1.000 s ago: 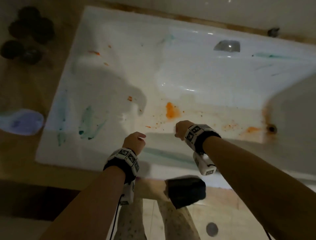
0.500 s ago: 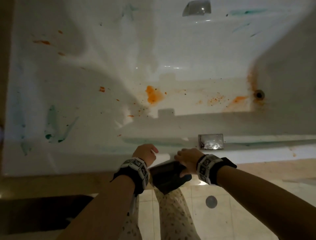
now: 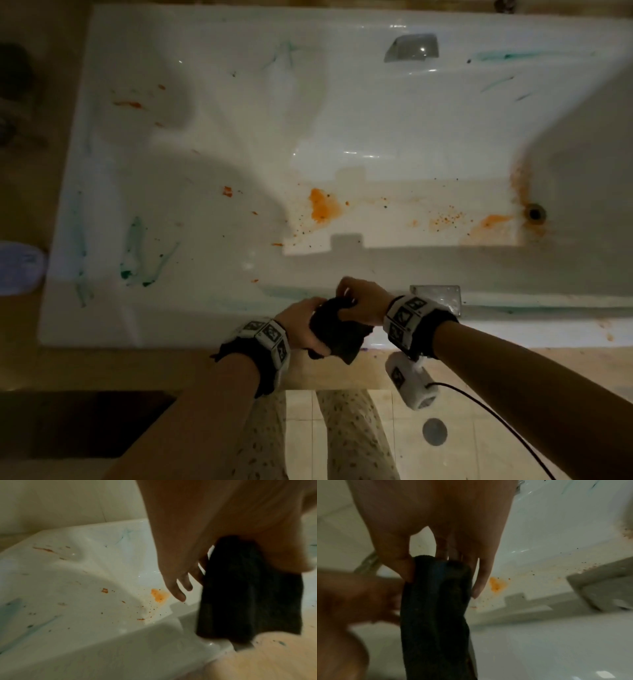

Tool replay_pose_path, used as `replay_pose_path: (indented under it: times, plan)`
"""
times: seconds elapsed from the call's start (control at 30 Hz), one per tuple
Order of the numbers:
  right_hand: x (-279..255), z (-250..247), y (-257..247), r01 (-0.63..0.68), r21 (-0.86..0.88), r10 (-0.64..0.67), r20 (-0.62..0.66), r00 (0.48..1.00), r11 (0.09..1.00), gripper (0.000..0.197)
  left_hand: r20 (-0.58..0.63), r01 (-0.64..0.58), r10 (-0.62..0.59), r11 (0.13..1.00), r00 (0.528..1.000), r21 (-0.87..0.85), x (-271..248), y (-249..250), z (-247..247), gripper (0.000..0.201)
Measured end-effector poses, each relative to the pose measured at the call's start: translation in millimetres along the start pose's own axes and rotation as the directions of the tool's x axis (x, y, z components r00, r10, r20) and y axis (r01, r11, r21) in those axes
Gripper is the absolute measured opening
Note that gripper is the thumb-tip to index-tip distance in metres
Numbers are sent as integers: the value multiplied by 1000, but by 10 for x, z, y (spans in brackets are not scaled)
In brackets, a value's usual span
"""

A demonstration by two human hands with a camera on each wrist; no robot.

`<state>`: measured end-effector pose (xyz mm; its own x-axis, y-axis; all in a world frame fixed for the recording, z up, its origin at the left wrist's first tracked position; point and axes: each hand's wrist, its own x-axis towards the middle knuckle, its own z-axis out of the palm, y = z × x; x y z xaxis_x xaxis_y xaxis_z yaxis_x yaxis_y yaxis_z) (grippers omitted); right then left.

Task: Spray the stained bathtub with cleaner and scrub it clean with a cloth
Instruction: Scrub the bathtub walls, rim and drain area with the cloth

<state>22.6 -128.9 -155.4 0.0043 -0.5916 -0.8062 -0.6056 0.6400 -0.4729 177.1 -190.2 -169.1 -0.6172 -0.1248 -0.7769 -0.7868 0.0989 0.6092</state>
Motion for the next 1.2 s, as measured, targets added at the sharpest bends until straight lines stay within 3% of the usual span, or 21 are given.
replay_pose_path:
  times: [0.07, 0.1, 0.2, 0.27, 0.33, 0.43, 0.53, 0.6, 0.73, 0.83, 0.9, 0.97, 1.07, 1.13, 1.2]
  plan:
    - [73, -161, -236, 49, 107, -43, -55, 998, 993, 33, -91, -50, 44, 997, 995, -66, -38, 3, -26, 77]
    - [100, -247, -352, 72, 134, -61, -80, 995, 988, 34, -178, -18, 8, 998, 984, -59, -75, 22, -81, 77]
    - [151, -495, -683, 139, 124, -120, -147, 982, 982, 35, -428, 83, -105, 994, 898, -69, -242, 53, -339, 62]
    - [163, -659, -917, 183, 99, -162, -185, 969, 978, 37, -510, 68, -121, 990, 851, -122, -407, 69, -585, 51]
    - [178, -810, -1131, 220, 132, -188, -219, 957, 967, 35, -570, 31, -123, 985, 812, -169, -593, 75, -873, 48]
    - [186, -984, -1448, 289, 299, -215, -255, 943, 910, 25, -657, -1, -147, 975, 739, -220, -929, 95, -1321, 64]
    - [146, -1099, -1820, 370, 378, -257, -316, 913, 848, 23, -764, 19, -134, 987, 632, -158, -1345, 106, -1805, 41]
    - [118, -1140, -2134, 433, 373, -310, -347, 885, 820, 22, -819, 65, -110, 994, 563, -89, -1645, 146, -2182, 38]
    - [126, -1197, -2881, 505, 486, -400, -311, 862, 713, 42, -862, 214, -76, 976, 501, 38, -1970, 281, -2908, 59]
    - [342, -1290, -3401, 446, 587, -369, -256, 894, 675, 55, -892, 188, -35, 980, 451, 57, -1895, 318, -3255, 48]
    - [568, -1366, -3652, 413, 595, -331, -249, 910, 689, 59, -884, 108, -4, 993, 468, 53, -1761, 283, -3400, 38]
    - [797, -1481, -3791, 417, 553, -323, -264, 909, 722, 55, -822, -46, 78, 997, 564, 63, -1675, 252, -3517, 40]
    - [1245, -1674, -3988, 395, 560, -303, -254, 919, 728, 59, -757, -259, 181, 966, 628, 16, -1605, 61, -3862, 46]
    - [1481, -1783, -4122, 366, 584, -269, -249, 930, 724, 58, -717, -310, 178, 949, 674, -56, -1573, -78, -4147, 42]
    - [1708, -1873, -4237, 376, 590, -267, -266, 926, 714, 43, -651, -302, 168, 948, 740, -99, -1523, -162, -4467, 44]
